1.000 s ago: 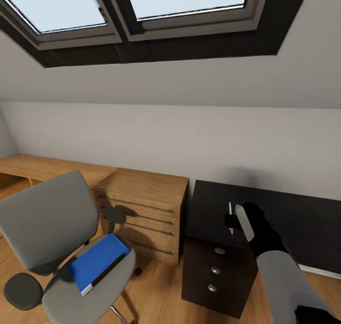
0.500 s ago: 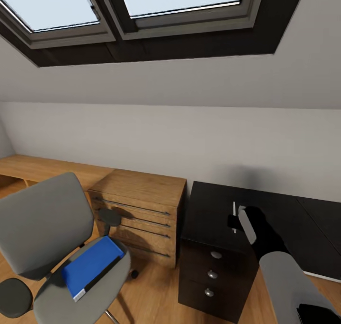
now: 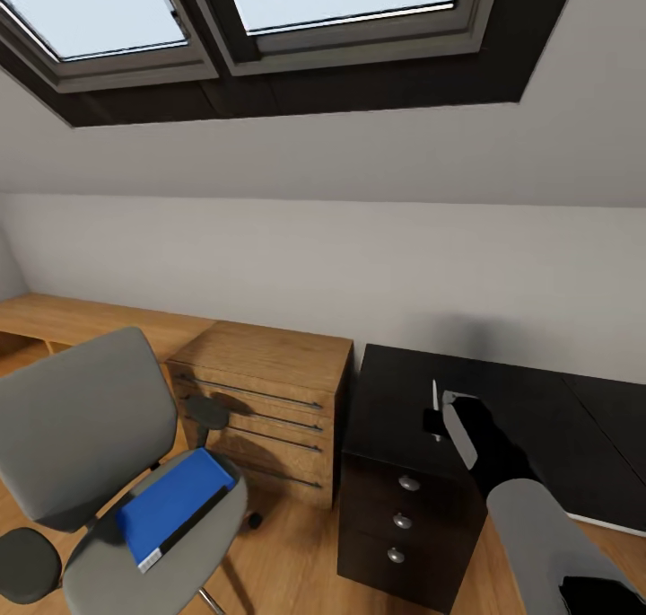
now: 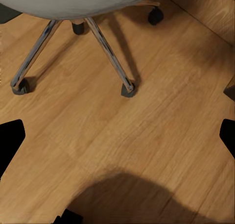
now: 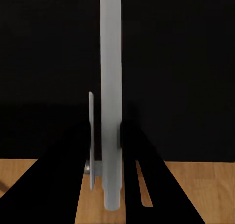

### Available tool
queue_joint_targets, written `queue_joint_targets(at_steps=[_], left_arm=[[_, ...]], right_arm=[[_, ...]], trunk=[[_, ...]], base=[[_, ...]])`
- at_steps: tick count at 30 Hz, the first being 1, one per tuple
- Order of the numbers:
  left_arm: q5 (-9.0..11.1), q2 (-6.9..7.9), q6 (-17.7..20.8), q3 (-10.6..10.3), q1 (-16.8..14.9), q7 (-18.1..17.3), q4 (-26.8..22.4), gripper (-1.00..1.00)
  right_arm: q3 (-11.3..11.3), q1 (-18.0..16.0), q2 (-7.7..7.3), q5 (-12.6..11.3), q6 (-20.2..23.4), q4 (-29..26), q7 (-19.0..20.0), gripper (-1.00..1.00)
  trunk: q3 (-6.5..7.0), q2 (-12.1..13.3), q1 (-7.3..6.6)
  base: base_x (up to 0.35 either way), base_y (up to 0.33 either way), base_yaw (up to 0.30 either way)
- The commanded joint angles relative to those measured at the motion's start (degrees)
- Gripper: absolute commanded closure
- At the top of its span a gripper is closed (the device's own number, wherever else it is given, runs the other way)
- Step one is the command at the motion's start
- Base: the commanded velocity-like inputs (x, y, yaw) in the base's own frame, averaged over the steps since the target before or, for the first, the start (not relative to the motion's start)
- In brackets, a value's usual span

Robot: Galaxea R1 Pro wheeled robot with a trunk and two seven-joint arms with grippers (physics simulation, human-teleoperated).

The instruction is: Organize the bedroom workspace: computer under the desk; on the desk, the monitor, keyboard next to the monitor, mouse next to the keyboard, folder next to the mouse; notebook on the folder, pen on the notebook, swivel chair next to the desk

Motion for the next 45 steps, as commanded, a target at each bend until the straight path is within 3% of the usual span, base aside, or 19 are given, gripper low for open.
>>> queue_joint_targets(at_steps=[1,10,18,24,26,29,34,45], left_arm=[[0.1,0.02,-1.3,-0.1,0.0,0.2,0.1,-1.00],[0.1,0.75,-10.7,-0.1,0.0,0.3,5.6,-1.00],[0.1,2.54,-12.3,-0.2,0.1,-0.1,7.8,-1.00],[0.0,2.93,-15.5,-0.2,2.3,-1.6,8.0,-1.00],[-0.4,2.97,-17.8,-0.2,3.2,-2.1,8.1,-1.00],[-3.2,3.00,-21.6,-0.2,4.6,-2.4,8.1,-1.00],[-5.9,3.37,-24.4,-0.2,5.6,-2.6,8.1,-1.00],[-6.6,3.71,-25.3,-0.2,5.8,-2.4,8.1,-1.00]], right_arm=[[0.2,0.0,-0.02,-0.6,-0.2,0.1,-0.4,1.00],[0.5,0.0,-0.09,-0.5,-1.8,0.3,-0.2,1.00],[0.5,0.0,-0.39,-0.5,-2.1,0.3,-0.2,1.00],[0.5,0.0,-0.71,-0.6,-2.1,0.3,-0.1,1.00],[0.5,0.0,-0.75,-0.6,-2.1,0.3,-0.1,1.00],[0.5,0.0,-0.82,-0.5,-2.1,0.3,-0.1,1.00],[0.5,0.0,-0.86,-0.5,-2.1,0.3,-0.1,1.00],[0.5,0.0,-1.17,-0.5,-2.1,2.6,-0.2,1.00]], trunk=[[-0.07,0.0,0.00],[-0.07,0.0,0.00],[-0.07,0.0,0.00],[-0.07,0.0,0.00],[-0.07,0.0,0.00],[-0.07,0.0,0.00],[-0.07,0.0,0.00],[-0.07,0.0,0.00]], base=[[0.000,0.000,0.000],[0.000,0.000,0.000],[0.000,0.000,0.000],[0.000,0.000,0.000],[0.000,0.000,0.000],[0.000,0.000,0.000],[0.073,0.000,0.000],[0.180,0.000,0.000]])
